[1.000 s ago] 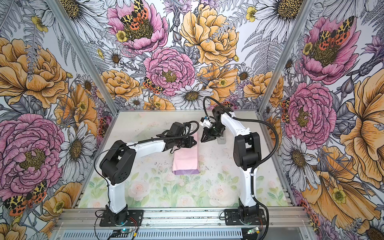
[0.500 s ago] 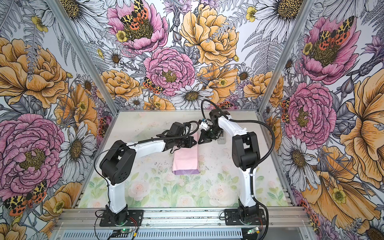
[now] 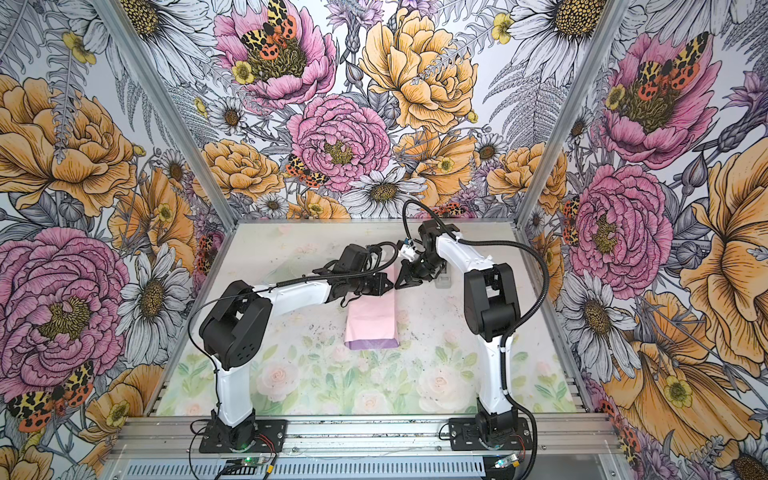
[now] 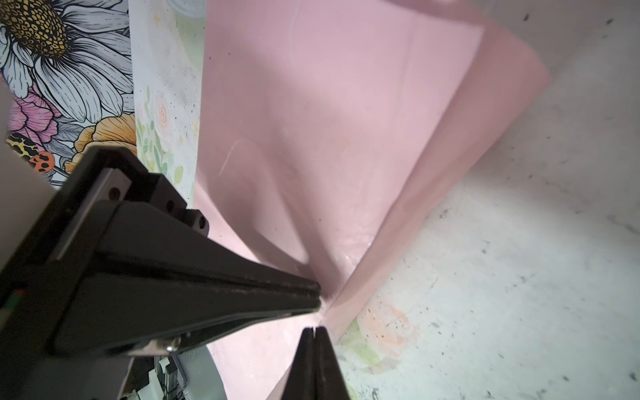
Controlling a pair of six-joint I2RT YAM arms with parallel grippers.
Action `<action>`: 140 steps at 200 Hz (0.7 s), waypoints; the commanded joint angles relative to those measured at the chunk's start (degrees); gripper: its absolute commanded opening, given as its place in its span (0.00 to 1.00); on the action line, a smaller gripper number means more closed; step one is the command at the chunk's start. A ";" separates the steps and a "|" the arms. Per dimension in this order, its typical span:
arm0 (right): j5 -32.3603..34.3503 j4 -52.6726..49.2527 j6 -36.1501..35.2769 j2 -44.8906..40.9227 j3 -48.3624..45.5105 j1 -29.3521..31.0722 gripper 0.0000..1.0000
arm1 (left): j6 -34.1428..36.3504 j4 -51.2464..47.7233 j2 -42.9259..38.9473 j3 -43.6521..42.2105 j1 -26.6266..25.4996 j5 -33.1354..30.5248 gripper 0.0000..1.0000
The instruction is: Wrap the gift box in paper
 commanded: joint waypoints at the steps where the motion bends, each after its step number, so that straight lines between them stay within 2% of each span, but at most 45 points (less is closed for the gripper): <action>1: -1.62 1.40 0.21 1.27 -0.36 0.26 0.04 | 0.71 -2.62 0.67 -0.37 -0.01 -2.05 0.05; 140: -3.25 4.12 1.14 2.44 -2.26 0.44 0.03 | 0.63 -2.70 0.89 -0.40 0.03 -1.93 0.05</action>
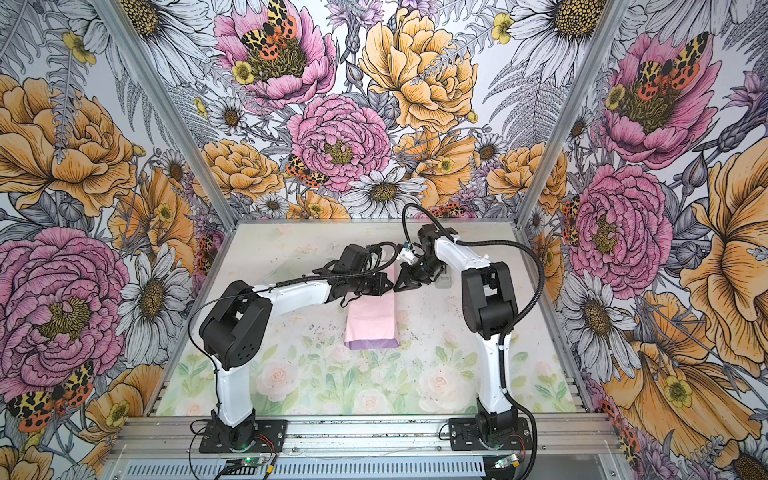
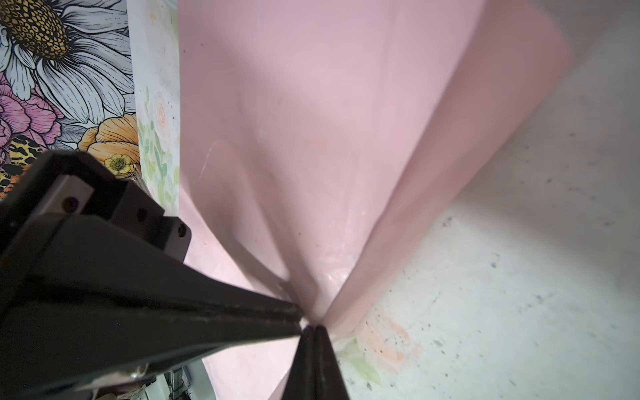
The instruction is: Wrap the gift box in paper
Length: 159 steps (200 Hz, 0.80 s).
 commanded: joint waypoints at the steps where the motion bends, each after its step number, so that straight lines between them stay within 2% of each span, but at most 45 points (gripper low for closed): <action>1: -1.62 2.14 0.76 0.86 -0.70 0.48 0.03 | 0.65 -2.64 0.89 -0.39 0.02 -1.93 0.05; 159: -2.72 9.87 4.69 -1.35 -8.45 0.55 0.03 | 0.56 -2.60 1.40 -0.28 0.01 -1.72 0.05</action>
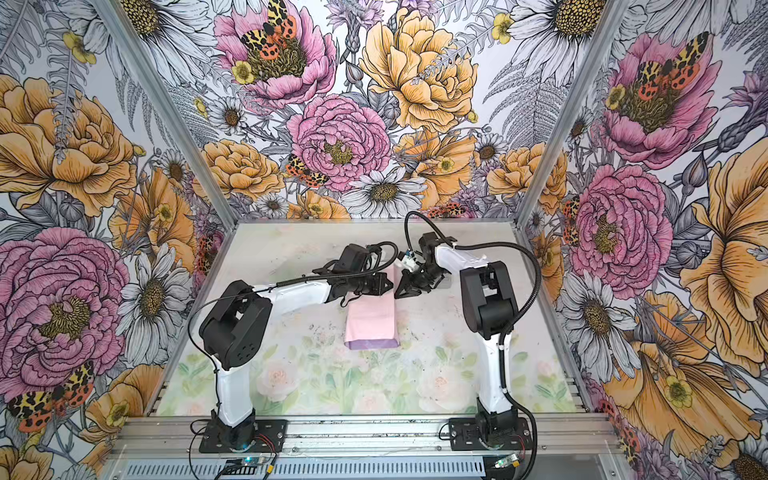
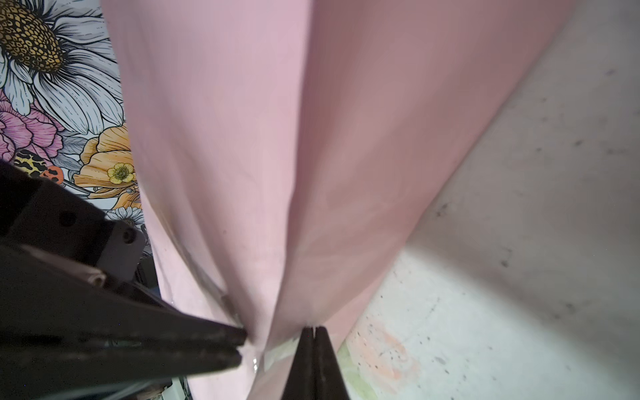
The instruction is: Wrap the gift box in paper
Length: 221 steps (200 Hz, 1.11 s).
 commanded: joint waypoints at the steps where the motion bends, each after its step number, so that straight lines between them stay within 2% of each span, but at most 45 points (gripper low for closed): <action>1: -1.48 3.50 1.46 -1.45 -1.52 0.75 0.03 | 0.56 -2.60 1.41 -0.24 0.01 -1.79 0.05; 64: -0.08 9.78 5.21 -3.53 -6.75 0.75 0.03 | 0.47 -2.86 1.51 0.22 0.01 -1.68 0.05; 108: 7.86 10.18 7.46 -11.34 -9.70 -0.49 0.10 | 1.21 -5.00 -0.16 4.32 0.01 -1.67 0.12; 131: 13.87 10.69 10.17 -19.16 -11.46 -1.01 0.18 | 1.45 -5.93 -2.34 7.13 0.11 -1.68 0.13; 164: 21.47 10.62 14.50 -27.59 -11.94 0.29 0.29 | -0.84 -6.91 -6.99 8.53 0.81 -2.59 0.24; 191: 25.14 10.68 17.88 -29.95 -11.85 2.58 0.42 | -4.58 -8.75 -13.40 5.53 2.49 -5.17 0.27; 221: 27.41 10.68 20.06 -27.40 -11.11 5.69 0.47 | -9.95 -10.46 -19.30 -1.88 5.93 -7.00 0.43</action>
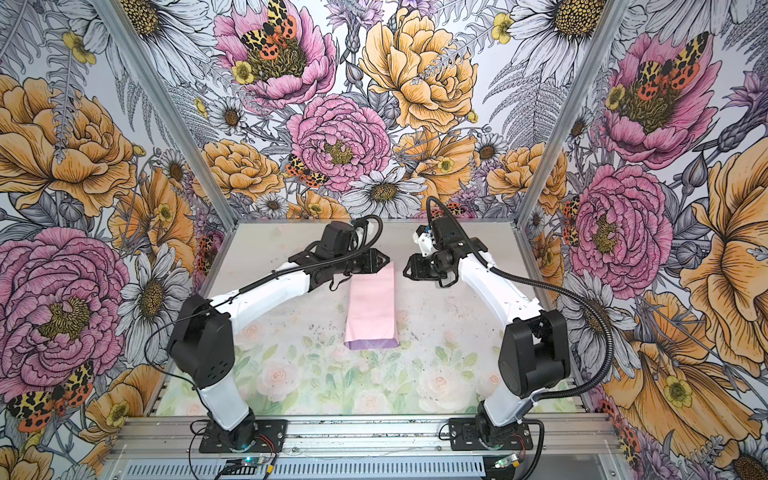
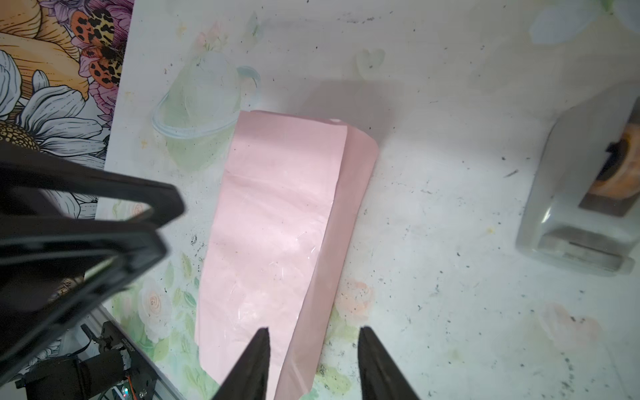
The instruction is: Wrap the gift box in paper
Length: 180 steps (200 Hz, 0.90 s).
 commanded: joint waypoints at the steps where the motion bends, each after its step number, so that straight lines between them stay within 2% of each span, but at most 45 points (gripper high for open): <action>1: 4.39 0.52 3.33 2.49 0.41 2.38 0.47 | -5.20 -2.75 -4.62 -6.12 3.14 -3.39 0.43; 20: 4.39 0.67 4.46 5.39 1.49 3.32 0.51 | -7.71 -2.71 -6.98 -11.81 5.09 -3.73 0.49; 52: 2.95 1.71 4.97 10.06 3.62 4.18 0.53 | -10.92 0.78 -7.62 -19.27 7.04 -0.31 0.55; 86: 1.08 2.59 6.24 14.03 5.60 4.44 0.54 | -13.67 5.91 -6.33 -23.39 7.57 2.18 0.58; 132: -0.99 4.43 7.81 18.21 6.38 4.37 0.52 | -14.51 8.81 -3.73 -24.96 7.63 3.37 0.58; 180: -1.16 4.53 9.13 20.19 5.83 4.42 0.45 | -14.35 10.13 -0.37 -26.05 7.65 2.16 0.49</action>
